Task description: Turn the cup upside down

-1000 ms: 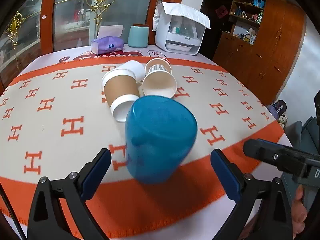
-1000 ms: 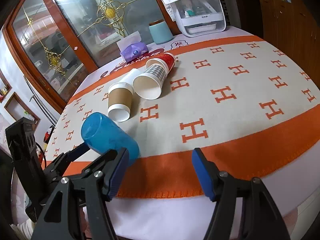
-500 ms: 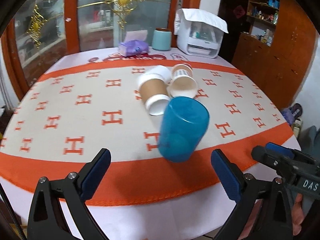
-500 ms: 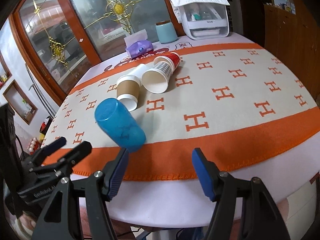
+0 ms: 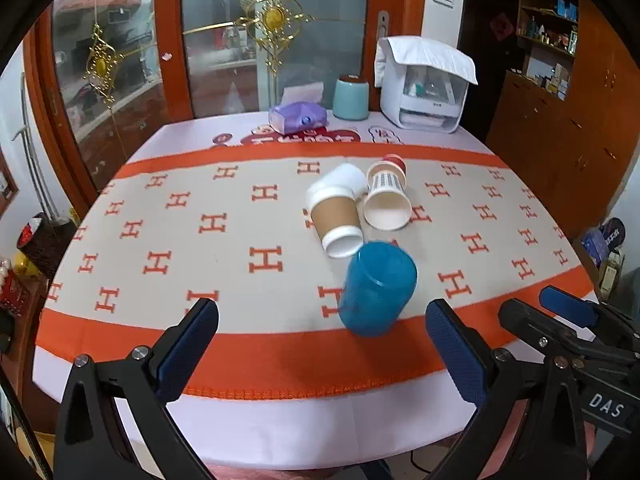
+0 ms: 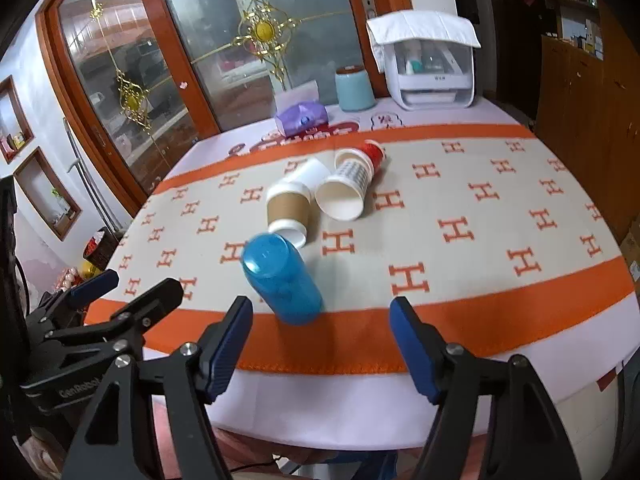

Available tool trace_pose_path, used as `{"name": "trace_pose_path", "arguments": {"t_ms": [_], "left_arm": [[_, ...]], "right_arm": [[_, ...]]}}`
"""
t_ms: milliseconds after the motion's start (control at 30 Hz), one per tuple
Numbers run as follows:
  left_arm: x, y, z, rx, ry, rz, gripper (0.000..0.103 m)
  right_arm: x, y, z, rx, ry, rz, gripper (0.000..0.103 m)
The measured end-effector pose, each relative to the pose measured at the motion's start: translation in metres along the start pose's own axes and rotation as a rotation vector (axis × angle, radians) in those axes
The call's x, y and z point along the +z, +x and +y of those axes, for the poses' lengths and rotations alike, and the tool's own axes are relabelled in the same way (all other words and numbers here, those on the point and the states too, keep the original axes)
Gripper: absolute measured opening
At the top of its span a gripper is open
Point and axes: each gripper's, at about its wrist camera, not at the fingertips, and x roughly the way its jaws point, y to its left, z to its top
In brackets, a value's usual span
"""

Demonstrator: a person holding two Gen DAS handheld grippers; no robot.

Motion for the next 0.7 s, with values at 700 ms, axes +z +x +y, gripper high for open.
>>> {"name": "trace_pose_path", "arguments": {"t_ms": [700], "left_arm": [[0.027, -0.02, -0.003, 0.059, -0.063, -0.04, 0.102]], "right_arm": [[0.025, -0.022, 0.007, -0.061, -0.045, -0.129, 0.074]]}}
